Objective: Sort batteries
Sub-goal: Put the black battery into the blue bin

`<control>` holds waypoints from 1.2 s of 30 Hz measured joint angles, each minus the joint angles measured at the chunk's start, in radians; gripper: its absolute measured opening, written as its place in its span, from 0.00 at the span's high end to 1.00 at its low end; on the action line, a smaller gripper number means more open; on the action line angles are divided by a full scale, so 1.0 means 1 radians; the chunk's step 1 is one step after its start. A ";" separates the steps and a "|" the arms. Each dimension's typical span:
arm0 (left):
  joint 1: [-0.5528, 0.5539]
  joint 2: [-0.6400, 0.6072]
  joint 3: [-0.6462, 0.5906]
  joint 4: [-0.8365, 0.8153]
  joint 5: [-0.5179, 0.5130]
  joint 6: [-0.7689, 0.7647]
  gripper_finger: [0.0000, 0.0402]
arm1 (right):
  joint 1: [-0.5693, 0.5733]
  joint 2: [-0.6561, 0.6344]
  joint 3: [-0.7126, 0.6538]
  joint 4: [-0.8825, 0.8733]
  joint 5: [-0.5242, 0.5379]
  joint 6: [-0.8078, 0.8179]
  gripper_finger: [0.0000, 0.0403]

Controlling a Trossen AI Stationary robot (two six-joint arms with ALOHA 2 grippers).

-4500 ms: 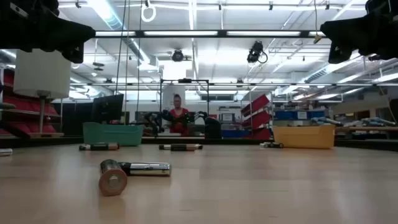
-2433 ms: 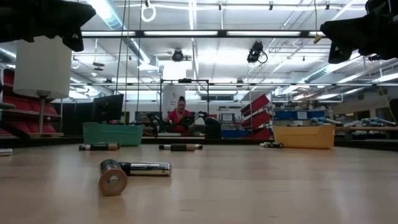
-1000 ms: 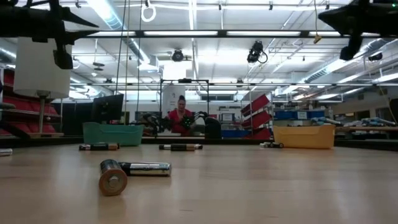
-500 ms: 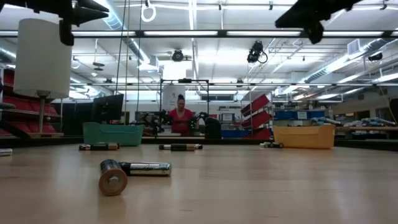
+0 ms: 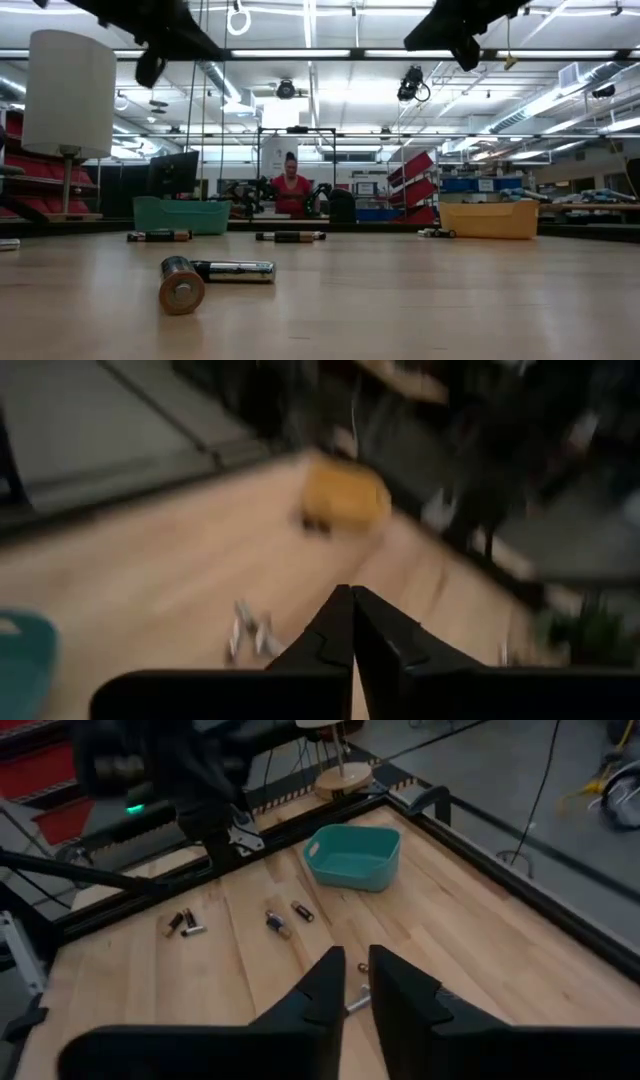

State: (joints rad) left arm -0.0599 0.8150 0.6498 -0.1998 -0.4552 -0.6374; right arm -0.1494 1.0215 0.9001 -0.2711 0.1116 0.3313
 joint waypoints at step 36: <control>0.125 0.955 0.092 0.496 0.268 0.378 0.66 | -0.003 -0.021 0.000 0.036 -0.053 -0.036 0.73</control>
State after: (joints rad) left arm 0.0650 1.7700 0.7422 0.2963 -0.1871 -0.2592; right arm -0.1521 1.0008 0.9005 -0.2348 0.0582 0.2956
